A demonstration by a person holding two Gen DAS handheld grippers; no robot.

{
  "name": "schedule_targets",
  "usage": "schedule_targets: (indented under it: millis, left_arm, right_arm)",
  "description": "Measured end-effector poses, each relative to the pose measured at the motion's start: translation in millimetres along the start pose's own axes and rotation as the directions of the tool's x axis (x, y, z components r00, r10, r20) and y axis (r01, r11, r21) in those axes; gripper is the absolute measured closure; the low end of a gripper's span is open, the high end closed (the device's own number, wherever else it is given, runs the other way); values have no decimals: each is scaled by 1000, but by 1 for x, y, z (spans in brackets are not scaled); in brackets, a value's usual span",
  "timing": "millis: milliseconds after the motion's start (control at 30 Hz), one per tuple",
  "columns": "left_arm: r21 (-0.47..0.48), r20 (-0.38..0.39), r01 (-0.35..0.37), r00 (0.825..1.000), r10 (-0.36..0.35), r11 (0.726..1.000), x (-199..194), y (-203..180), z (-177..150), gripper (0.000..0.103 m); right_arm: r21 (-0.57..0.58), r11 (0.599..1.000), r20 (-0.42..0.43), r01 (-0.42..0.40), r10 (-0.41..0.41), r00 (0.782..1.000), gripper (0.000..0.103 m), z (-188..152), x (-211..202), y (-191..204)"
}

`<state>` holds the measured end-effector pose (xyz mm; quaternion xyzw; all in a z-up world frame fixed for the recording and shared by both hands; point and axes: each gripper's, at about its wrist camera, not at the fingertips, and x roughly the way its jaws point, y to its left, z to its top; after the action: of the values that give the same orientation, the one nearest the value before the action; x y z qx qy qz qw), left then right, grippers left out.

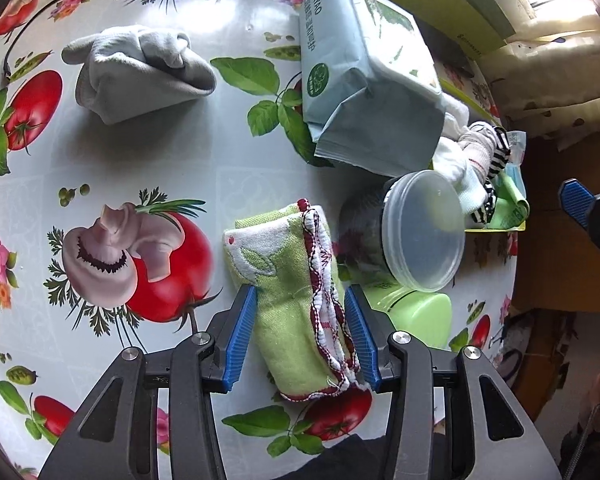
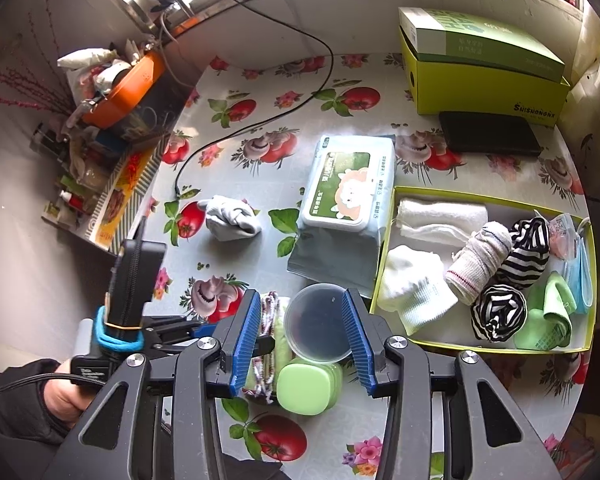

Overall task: Organize soft objects
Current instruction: 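Grasp the green towel with red-white trim with the left gripper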

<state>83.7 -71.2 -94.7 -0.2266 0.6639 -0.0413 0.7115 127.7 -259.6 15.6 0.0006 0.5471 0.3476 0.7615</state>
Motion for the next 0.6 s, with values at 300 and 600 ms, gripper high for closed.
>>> schedule_targets:
  millis: [300, 600]
  left_arm:
    - [93, 15, -86, 996, 85, 992, 11, -3, 0, 59]
    - [115, 87, -129, 989, 119, 985, -8, 6, 5, 75]
  right_arm:
    - [-1, 1000, -3, -4, 4, 1000, 61, 1, 2, 1]
    - [-8, 1000, -9, -12, 12, 1000, 61, 1, 8, 8]
